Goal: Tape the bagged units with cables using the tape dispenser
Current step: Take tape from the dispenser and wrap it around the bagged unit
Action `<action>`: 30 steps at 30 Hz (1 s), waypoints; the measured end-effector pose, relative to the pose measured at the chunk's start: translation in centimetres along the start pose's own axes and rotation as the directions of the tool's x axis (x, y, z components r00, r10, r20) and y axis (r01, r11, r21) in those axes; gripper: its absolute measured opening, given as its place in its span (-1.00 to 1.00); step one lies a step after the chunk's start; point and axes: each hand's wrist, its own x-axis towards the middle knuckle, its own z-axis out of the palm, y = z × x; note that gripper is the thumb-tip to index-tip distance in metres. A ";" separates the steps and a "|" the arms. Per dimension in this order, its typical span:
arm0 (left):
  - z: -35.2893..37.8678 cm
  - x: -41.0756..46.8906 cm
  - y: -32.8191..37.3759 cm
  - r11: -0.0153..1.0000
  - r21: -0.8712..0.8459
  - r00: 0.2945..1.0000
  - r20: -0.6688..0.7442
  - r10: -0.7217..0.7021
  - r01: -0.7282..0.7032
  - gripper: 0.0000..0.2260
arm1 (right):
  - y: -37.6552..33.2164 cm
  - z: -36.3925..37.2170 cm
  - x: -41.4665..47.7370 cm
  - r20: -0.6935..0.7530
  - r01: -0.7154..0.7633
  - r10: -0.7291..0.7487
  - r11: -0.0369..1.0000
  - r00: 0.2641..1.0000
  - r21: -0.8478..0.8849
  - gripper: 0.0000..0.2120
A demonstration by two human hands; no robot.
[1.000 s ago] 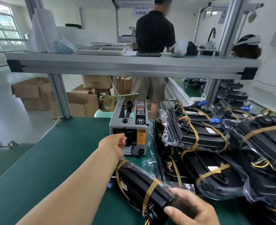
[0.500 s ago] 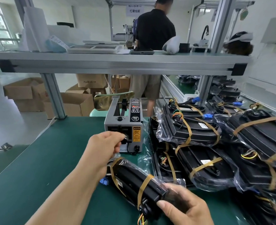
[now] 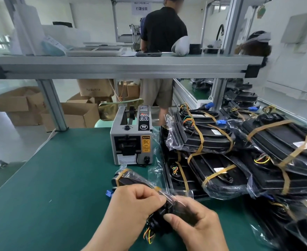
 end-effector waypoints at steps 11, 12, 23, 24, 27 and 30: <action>0.9 -0.3 -1.0 0.997 0.062 0.993 -0.104 0.057 -0.051 -0.87 | -0.3 0.1 -0.1 0.016 0.010 -0.010 1.000 1.000 -0.016 -0.53; 1.0 -0.3 -1.2 0.996 0.065 0.991 -0.113 0.069 -0.062 -0.86 | -0.3 0.1 -0.2 0.018 0.005 -0.005 1.000 1.000 -0.015 -0.53; 1.8 -0.6 -2.0 0.983 0.135 0.972 -0.181 0.147 -0.124 -0.87 | 0.1 0.0 -0.1 0.027 -0.012 0.012 1.000 1.000 -0.014 -0.54; 1.9 -0.7 -2.1 0.979 0.154 0.968 -0.194 0.161 -0.132 -0.87 | 0.1 0.0 -0.1 0.030 -0.011 0.011 1.000 0.999 -0.010 -0.55; 2.2 -1.0 -2.2 0.967 0.201 0.951 -0.233 0.205 -0.159 -0.82 | 0.1 0.0 -0.1 0.041 -0.003 0.003 1.000 0.999 -0.010 -0.56; 2.1 -1.0 -2.3 0.963 0.210 0.950 -0.224 0.217 -0.170 -0.74 | 0.1 0.0 -0.1 0.035 0.012 -0.012 1.000 0.999 -0.015 -0.58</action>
